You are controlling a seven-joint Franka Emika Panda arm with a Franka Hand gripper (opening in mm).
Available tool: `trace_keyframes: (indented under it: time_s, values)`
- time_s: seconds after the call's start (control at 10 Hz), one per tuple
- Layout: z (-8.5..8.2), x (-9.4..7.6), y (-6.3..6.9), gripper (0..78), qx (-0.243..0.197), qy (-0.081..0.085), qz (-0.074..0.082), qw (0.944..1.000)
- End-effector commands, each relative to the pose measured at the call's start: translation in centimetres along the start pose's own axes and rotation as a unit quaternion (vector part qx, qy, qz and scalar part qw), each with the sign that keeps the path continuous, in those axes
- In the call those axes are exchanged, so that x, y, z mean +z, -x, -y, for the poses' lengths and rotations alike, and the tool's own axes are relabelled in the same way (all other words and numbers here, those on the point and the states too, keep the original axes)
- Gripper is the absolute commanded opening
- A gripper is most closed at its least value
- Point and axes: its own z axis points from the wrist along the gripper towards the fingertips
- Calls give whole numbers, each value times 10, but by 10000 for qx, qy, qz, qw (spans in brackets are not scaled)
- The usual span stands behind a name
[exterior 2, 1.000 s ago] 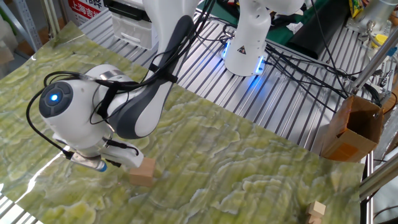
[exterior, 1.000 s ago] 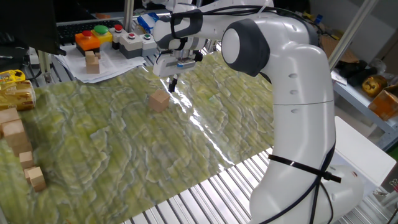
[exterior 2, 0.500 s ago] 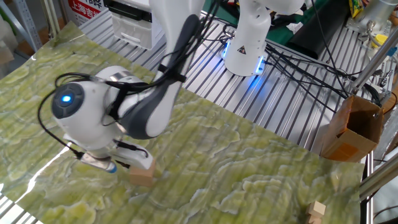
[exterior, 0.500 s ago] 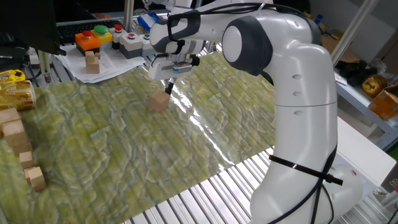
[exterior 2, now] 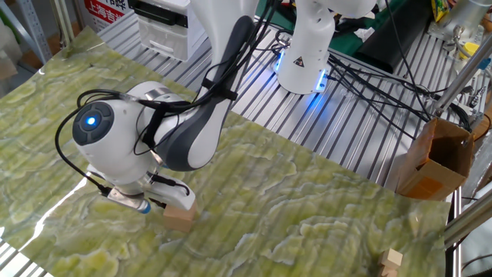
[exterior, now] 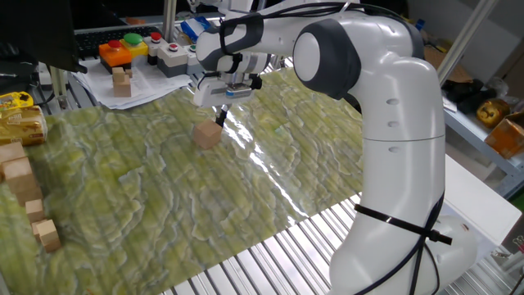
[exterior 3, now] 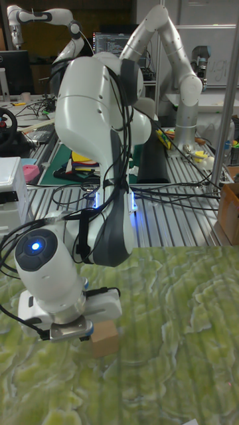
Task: Approach and touch the side of the small block
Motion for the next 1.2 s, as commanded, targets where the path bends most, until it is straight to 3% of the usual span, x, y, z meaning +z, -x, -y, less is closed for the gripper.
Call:
trace_keyframes:
  time_s: [0.1, 1.2]
  values:
    - [0, -4, 1, 0, 17, -117, 13, 9999]
    - [7, -26, -1, 0, 22, -378, 35, 9993]
